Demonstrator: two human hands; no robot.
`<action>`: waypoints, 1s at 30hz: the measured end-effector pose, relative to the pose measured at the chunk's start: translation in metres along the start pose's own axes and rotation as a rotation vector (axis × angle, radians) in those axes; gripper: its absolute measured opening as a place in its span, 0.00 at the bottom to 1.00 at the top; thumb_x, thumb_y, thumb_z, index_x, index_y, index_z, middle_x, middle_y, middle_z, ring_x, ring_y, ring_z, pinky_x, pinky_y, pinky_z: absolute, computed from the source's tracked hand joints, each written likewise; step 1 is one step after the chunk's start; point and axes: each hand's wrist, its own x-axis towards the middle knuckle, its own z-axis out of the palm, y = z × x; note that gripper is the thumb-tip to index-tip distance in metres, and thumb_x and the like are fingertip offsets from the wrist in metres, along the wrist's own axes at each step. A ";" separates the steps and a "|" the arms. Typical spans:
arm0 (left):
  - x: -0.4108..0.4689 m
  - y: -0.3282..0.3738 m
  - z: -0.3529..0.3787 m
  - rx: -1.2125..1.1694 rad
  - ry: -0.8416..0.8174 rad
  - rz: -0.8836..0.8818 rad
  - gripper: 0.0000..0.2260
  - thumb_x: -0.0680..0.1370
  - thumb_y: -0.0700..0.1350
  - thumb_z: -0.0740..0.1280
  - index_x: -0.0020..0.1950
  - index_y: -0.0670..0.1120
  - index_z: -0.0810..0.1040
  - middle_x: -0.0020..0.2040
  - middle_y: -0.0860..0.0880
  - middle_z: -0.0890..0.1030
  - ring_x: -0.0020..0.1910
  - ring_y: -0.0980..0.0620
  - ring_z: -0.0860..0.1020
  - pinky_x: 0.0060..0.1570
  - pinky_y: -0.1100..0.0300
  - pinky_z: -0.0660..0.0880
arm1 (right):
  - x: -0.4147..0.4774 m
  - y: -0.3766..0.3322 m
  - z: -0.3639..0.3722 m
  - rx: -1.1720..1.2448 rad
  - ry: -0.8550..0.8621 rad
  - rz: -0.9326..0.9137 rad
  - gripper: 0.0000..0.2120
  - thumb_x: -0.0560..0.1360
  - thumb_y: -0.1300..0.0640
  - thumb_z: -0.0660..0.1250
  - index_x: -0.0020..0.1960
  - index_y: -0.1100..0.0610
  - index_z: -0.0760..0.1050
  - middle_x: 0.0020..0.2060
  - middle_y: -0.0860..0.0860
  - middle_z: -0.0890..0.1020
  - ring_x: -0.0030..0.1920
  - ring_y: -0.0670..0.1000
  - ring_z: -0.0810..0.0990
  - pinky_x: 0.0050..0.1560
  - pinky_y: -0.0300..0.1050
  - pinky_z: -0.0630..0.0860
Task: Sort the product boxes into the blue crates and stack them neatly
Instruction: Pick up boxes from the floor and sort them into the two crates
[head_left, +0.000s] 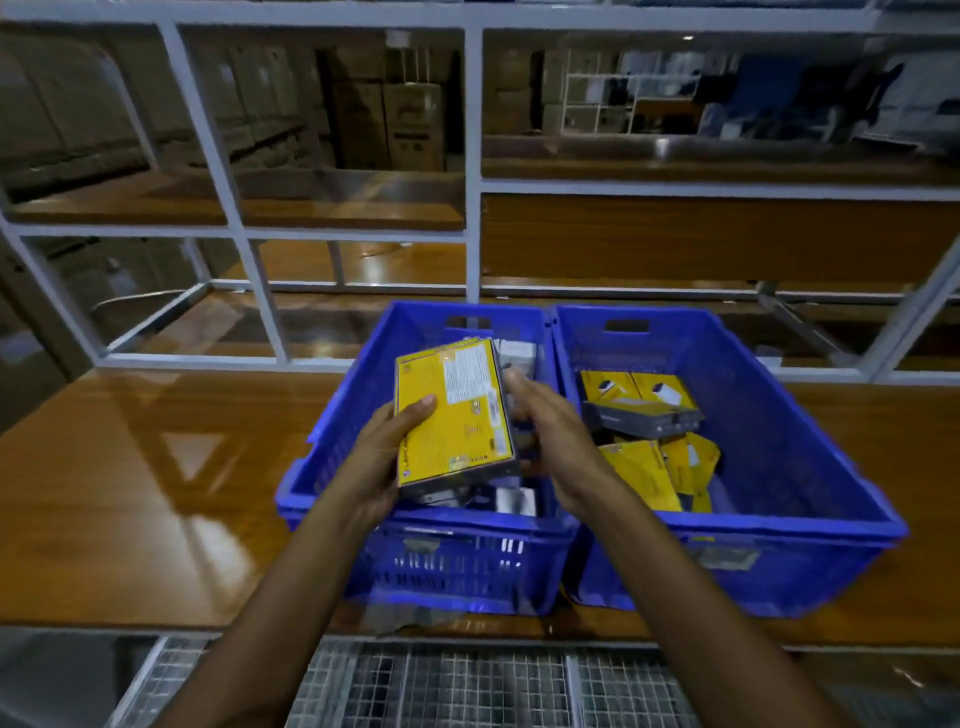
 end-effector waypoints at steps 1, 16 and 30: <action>0.006 -0.004 0.006 0.028 -0.017 0.009 0.28 0.74 0.50 0.72 0.71 0.41 0.71 0.65 0.37 0.79 0.62 0.37 0.79 0.60 0.38 0.76 | 0.002 0.002 -0.003 -0.020 0.017 -0.004 0.20 0.75 0.39 0.68 0.61 0.50 0.76 0.54 0.50 0.84 0.47 0.49 0.84 0.41 0.45 0.79; 0.074 -0.053 0.180 0.232 -0.165 -0.087 0.21 0.77 0.50 0.70 0.69 0.47 0.72 0.62 0.45 0.82 0.57 0.45 0.83 0.47 0.49 0.82 | 0.004 -0.008 -0.181 0.103 0.279 0.050 0.13 0.77 0.54 0.70 0.58 0.59 0.78 0.51 0.55 0.86 0.50 0.56 0.85 0.48 0.50 0.80; 0.109 -0.106 0.262 0.655 -0.040 -0.085 0.26 0.78 0.60 0.66 0.72 0.49 0.69 0.65 0.46 0.75 0.59 0.48 0.76 0.42 0.54 0.73 | 0.019 0.003 -0.293 -0.002 0.447 0.043 0.09 0.78 0.54 0.67 0.56 0.56 0.80 0.54 0.50 0.81 0.56 0.52 0.78 0.51 0.48 0.75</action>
